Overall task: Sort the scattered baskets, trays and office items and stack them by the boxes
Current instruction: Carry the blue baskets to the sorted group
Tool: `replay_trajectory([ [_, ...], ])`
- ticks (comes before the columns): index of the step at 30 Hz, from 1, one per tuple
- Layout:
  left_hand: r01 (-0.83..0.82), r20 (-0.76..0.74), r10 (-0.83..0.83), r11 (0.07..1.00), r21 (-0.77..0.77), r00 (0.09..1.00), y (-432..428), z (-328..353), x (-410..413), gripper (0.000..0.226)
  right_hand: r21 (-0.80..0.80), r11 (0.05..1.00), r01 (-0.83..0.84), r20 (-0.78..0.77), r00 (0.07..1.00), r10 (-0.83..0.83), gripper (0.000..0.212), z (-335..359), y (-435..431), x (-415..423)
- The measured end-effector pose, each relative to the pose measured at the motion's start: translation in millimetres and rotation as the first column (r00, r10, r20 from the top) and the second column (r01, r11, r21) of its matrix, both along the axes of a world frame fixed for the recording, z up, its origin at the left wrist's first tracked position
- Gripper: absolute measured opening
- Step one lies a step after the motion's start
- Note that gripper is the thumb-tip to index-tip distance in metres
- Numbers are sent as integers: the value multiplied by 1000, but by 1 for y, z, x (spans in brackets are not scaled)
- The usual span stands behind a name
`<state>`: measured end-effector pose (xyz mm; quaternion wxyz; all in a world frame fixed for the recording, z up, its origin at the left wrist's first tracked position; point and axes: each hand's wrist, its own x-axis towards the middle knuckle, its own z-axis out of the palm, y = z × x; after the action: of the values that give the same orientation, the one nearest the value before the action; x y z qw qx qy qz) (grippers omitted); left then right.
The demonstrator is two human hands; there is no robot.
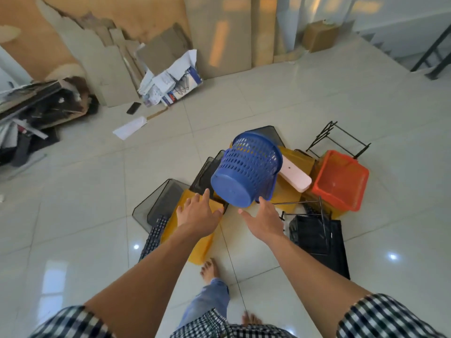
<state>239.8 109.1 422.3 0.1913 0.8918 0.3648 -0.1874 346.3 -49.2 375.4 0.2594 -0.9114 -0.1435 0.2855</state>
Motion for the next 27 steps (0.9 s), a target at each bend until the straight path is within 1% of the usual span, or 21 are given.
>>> replay_trajectory([
  [5,116,17,-116,993,-7,993,63,-1,60,79,-15,992,126,-49,991,-127,91,-2,36,48],
  [7,164,12,-164,987,1,986,83,0,82,79,-6,981,194,-48,980,-194,88,0,48,65],
  [11,224,2,-224,975,2,975,108,0,125,79,-1,960,279,-40,960,-279,81,1,67,96],
  [15,267,-6,-267,964,-11,964,123,-3,165,79,13,949,316,-60,947,-315,76,0,82,131],
  [18,282,-21,-283,959,-33,959,131,-10,192,79,35,939,341,-72,939,-338,76,-6,90,160],
  [22,291,-59,-294,955,-52,954,141,-21,234,80,-2,934,357,-79,931,-356,80,-19,98,206],
  [27,245,-87,-255,963,-114,963,157,-43,293,80,-37,927,373,-184,909,-373,86,-48,109,275],
])
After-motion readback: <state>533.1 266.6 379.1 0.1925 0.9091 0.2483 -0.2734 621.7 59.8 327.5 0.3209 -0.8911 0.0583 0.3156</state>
